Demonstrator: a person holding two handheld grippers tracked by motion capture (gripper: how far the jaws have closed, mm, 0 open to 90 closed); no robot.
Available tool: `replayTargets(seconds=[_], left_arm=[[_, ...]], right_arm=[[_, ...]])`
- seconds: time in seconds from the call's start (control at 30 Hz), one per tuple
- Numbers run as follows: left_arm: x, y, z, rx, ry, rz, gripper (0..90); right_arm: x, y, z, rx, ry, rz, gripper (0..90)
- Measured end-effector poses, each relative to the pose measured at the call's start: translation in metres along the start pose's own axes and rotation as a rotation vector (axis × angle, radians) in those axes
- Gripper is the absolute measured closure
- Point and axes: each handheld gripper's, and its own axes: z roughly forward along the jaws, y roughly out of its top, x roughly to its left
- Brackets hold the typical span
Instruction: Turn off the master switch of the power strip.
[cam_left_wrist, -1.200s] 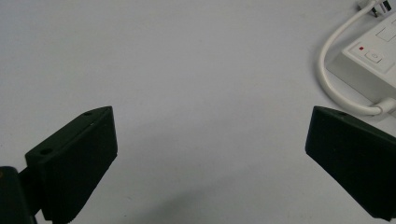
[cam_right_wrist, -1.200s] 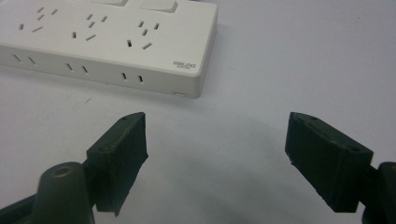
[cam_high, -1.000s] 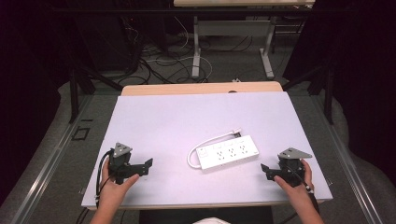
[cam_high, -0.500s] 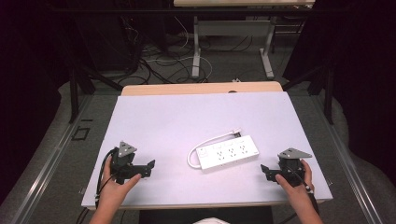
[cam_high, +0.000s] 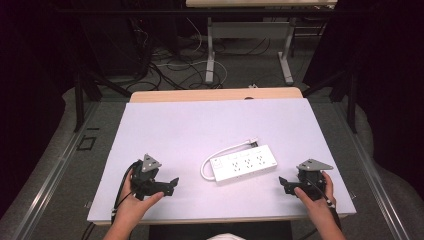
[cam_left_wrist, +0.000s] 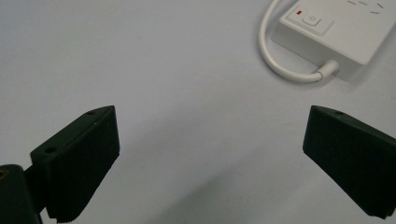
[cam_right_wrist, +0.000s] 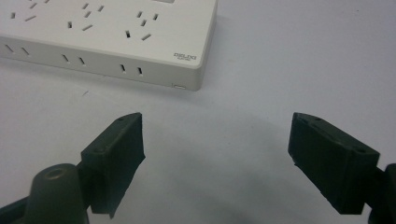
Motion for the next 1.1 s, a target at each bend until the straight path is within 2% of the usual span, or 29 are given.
replayTargets(seconds=[0.13,0.2,0.23,0.3,0.37,0.43,0.5,0.63,0.83,0.93,1.1], left_arm=[[-0.007,0.003,0.002,-0.011,-0.019,0.007,6.9],[-0.011,0.008,0.003,-0.009,-0.029,0.033,8.6],[-0.013,0.010,0.004,-0.015,-0.031,0.033,9.2],[-0.016,0.012,0.006,-0.022,-0.024,0.054,12.0],[-0.019,0.016,0.007,-0.010,-0.035,0.063,15.9],[-0.021,0.019,0.009,-0.010,-0.039,0.076,16.3],[-0.024,0.022,0.011,-0.025,-0.037,0.082,17.4],[-0.027,0.028,0.013,-0.023,-0.026,0.104,29.0],[-0.028,0.038,0.016,-0.032,-0.039,0.092,34.7],[-0.029,0.047,0.017,-0.037,-0.062,0.088,38.1],[-0.033,0.058,0.020,-0.038,-0.076,0.074,38.4]], right_arm=[[0.002,0.000,0.001,0.008,-0.005,0.006,17.8],[0.002,0.000,0.001,0.008,-0.002,0.007,17.8],[0.002,-0.001,0.001,0.006,-0.001,0.003,17.8],[0.002,0.000,0.000,0.006,-0.007,0.007,17.8],[0.003,0.000,0.000,-0.002,-0.006,0.009,17.8],[0.002,0.000,-0.001,-0.010,-0.010,-0.009,17.9],[0.003,0.000,-0.002,-0.017,-0.012,-0.007,17.8],[0.003,0.000,-0.002,-0.009,-0.009,0.001,17.9],[0.002,-0.001,-0.001,-0.006,-0.006,-0.002,17.9],[0.003,-0.001,0.000,0.001,0.000,0.004,17.9],[0.003,-0.001,0.001,0.004,-0.002,0.004,17.9]])
